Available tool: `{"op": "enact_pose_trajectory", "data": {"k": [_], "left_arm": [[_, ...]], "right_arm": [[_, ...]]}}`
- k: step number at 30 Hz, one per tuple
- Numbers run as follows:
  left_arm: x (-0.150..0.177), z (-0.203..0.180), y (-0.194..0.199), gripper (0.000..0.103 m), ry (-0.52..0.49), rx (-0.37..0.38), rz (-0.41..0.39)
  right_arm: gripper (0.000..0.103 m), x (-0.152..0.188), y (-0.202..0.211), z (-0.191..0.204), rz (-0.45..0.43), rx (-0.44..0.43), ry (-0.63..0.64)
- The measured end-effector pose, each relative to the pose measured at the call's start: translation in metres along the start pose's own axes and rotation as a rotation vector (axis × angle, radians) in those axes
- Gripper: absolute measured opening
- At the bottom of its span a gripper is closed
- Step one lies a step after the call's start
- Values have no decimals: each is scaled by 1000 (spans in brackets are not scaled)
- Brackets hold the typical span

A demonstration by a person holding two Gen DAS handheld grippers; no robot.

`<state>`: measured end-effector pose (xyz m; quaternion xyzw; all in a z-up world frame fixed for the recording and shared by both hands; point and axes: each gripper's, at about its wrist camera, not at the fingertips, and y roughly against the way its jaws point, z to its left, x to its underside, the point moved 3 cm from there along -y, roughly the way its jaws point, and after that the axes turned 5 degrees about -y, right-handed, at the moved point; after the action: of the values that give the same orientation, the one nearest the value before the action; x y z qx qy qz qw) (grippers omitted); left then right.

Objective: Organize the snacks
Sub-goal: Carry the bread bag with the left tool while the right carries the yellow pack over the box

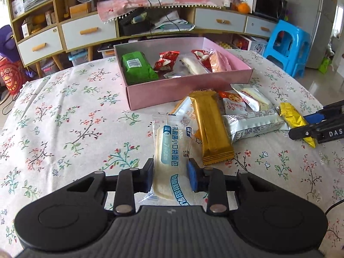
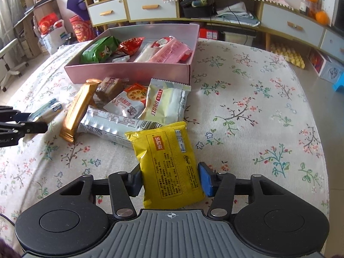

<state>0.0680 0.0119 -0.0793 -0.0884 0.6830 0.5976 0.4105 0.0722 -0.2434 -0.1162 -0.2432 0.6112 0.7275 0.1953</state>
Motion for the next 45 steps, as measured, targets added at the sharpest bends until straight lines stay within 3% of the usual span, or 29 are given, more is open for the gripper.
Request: {"op": "enact_pose_trajectory", "data": {"k": [14, 24, 31, 36, 45], "left_arm": [[-17, 6, 16, 28, 68, 16, -55], [-43, 2, 11, 28, 142, 29, -87], [-70, 7, -16, 28, 200, 50, -53], [-94, 15, -40, 28, 241, 108, -46], [-119, 13, -79, 28, 233, 178, -16]], "right_arm": [[51, -27, 24, -5, -48, -27, -186], [51, -55, 19, 8, -76, -77, -304], [51, -86, 4, 18, -70, -128, -427], [51, -122, -9, 27, -106, -149, -452], [51, -154, -47, 27, -126, -215, -548]]}}
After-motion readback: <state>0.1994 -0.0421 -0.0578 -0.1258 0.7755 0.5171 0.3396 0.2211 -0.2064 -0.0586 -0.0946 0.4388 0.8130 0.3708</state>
